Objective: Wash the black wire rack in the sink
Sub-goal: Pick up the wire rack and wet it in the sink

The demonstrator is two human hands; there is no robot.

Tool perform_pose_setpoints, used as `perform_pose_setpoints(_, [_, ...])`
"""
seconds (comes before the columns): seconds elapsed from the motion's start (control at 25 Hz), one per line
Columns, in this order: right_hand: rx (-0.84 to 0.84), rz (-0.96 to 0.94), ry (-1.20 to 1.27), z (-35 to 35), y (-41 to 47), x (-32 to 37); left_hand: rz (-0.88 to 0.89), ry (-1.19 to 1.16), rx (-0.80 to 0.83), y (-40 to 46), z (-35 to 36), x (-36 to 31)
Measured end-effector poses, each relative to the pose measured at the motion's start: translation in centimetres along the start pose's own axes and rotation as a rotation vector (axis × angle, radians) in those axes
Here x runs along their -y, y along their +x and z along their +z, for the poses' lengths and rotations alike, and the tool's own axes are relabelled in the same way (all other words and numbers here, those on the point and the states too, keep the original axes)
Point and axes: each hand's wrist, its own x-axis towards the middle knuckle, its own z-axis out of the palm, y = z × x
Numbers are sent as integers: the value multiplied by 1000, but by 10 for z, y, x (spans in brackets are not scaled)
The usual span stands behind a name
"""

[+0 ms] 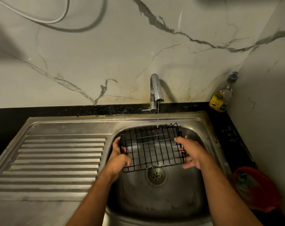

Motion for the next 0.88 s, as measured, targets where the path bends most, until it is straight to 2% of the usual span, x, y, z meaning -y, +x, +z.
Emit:
perform_pose_setpoints(0.12, [97, -117, 68, 2, -2, -7, 145, 70, -30, -3, -5, 7])
perform_pose_setpoints(0.24, [133, -81, 320, 9, -5, -4, 261, 87, -41, 0, -10, 10])
perform_pose_setpoints(0.4, [-38, -73, 339, 14, 3, 3, 277, 97, 55, 1, -9, -1])
perform_pose_setpoints(0.52, [-198, -126, 359, 14, 12, 0, 216, -45, 101, -8, 8, -25])
perform_pose_setpoints(0.6, [-366, -189, 179, 13, 11, 8, 140, -132, 21, 0, 21, -38])
perform_pose_setpoints(0.64, [-431, -223, 79, 12, 8, 14, 100, -99, -26, 7, 24, -42])
perform_pose_setpoints(0.76, [-495, -348, -19, 6, -1, 27, -8, 13, -118, 15, 30, -42])
perform_pose_setpoints(0.88, [-496, -359, 72, -4, 5, 21, 50, 38, -83, 10, 31, -35])
